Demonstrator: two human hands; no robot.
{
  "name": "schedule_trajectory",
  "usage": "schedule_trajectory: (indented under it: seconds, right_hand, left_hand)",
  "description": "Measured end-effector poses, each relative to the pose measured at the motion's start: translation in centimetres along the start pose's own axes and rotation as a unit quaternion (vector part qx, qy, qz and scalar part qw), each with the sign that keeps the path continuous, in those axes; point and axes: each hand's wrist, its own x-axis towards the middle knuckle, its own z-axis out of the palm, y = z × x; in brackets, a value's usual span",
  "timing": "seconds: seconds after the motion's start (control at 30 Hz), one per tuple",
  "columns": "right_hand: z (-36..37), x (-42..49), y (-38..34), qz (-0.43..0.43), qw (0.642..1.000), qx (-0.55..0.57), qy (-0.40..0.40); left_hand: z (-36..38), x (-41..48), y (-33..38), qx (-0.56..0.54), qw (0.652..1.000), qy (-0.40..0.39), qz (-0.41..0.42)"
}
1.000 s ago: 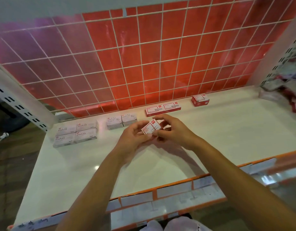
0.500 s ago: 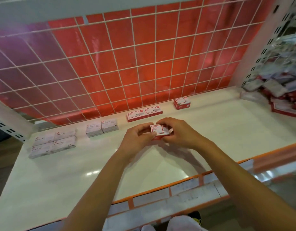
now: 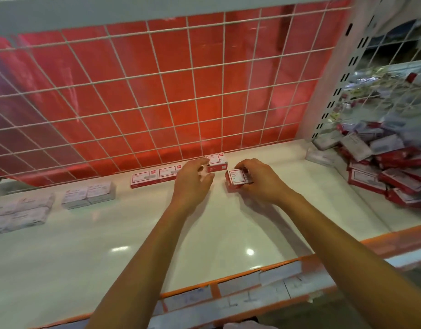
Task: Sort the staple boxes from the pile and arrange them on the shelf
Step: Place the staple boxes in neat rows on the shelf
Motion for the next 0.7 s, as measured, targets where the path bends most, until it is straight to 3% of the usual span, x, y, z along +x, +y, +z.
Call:
schedule_trajectory:
  seconds: [0.13,0.37,0.7]
  right_hand:
    - [0.0,2.1,1.8,0.015,1.000,-0.018,0.012]
    - [0.3,4.7,2.2,-0.011,0.999,-0.035,0.030]
    - [-0.3,5.3,2.5,-0.039,0.999,-0.017,0.024]
  left_hand:
    - [1.6,1.3,0.3,0.157,0.986,0.006,0.058]
    - [3.1,3.1,1.0,0.292,0.952,-0.035,0.083]
    - [4.2,5.5,2.6,0.237,0.966,-0.082,0.066]
